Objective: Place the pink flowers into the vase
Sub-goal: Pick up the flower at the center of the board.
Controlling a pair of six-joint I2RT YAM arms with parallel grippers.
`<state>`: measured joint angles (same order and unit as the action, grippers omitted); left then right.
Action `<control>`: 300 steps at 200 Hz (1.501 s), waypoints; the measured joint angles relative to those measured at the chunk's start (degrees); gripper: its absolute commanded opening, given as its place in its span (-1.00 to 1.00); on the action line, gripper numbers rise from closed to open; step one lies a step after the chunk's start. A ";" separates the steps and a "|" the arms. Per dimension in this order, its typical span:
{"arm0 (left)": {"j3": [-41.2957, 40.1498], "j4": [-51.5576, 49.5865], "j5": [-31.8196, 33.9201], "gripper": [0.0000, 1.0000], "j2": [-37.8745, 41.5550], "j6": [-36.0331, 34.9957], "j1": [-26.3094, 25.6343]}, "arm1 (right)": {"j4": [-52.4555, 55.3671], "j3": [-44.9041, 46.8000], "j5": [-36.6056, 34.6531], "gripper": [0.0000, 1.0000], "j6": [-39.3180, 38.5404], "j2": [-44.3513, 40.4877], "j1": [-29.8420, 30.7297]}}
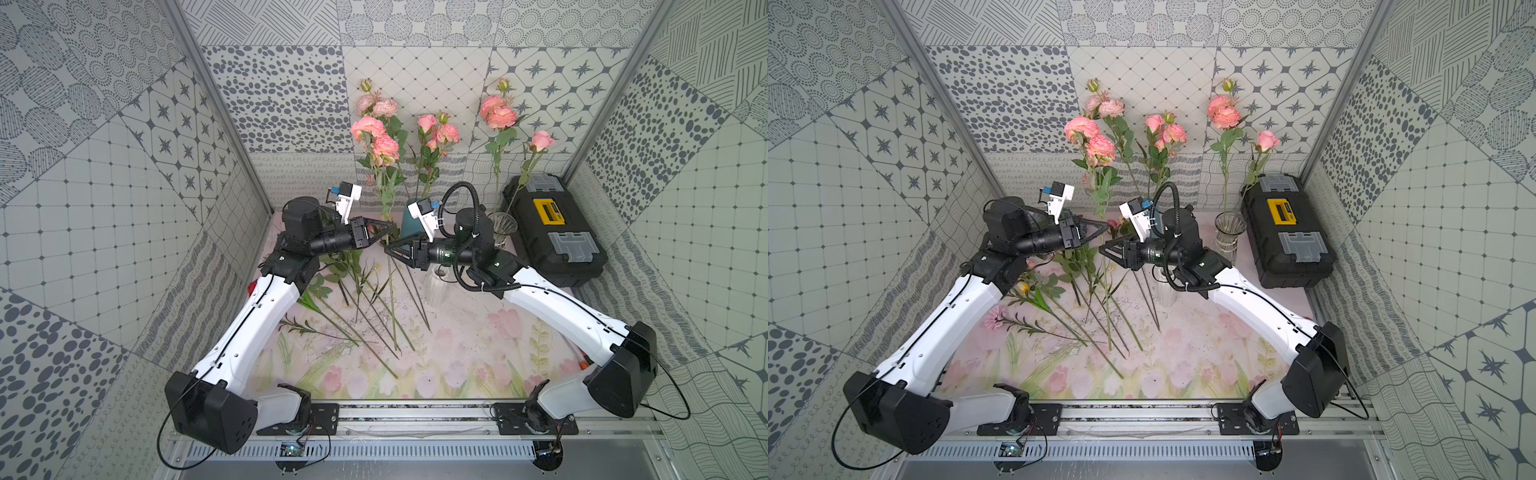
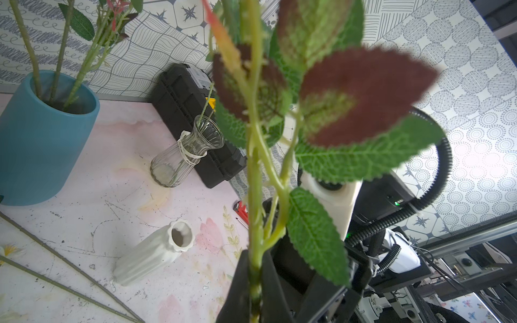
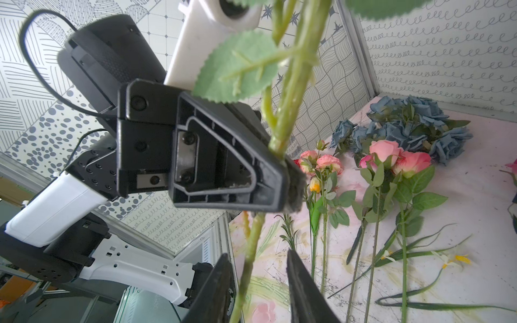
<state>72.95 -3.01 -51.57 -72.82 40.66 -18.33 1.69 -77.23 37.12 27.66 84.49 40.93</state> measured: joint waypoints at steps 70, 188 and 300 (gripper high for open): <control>-0.04 0.26 -0.68 -1.00 0.00 0.68 0.00 | -1.68 0.15 1.53 -0.89 1.64 0.31 0.00; 1.27 -6.27 2.95 0.12 -0.07 -3.82 0.07 | -0.26 0.22 -2.08 -1.00 1.07 0.72 0.15; 3.56 -26.14 20.81 0.16 0.81 -13.14 0.07 | 2.40 0.83 -13.38 -1.00 -1.86 2.47 0.33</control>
<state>76.51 -29.15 -30.76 -72.01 27.53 -18.26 4.10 -76.40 23.75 25.80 86.96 41.25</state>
